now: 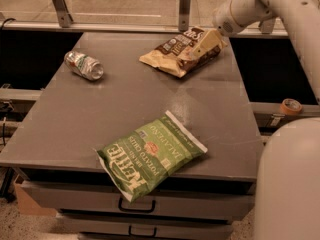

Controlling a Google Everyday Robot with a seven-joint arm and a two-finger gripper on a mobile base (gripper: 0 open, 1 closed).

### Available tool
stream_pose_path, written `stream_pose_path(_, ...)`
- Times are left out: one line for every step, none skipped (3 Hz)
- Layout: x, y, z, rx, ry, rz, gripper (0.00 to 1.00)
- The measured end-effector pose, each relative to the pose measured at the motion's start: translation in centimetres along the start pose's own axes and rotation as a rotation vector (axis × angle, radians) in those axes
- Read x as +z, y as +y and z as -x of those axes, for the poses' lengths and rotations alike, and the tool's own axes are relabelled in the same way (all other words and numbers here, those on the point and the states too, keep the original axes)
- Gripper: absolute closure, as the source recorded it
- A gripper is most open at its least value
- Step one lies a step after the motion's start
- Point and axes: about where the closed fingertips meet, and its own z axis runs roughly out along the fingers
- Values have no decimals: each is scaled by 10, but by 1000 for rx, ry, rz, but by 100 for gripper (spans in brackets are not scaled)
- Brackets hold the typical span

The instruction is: Pick brown chip bag

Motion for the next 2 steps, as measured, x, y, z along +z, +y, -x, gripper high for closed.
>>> stream_pose_path(29,-17,-21,69,-2,-28,0)
stream_pose_path(48,-25,-35,122,6,-42,18)
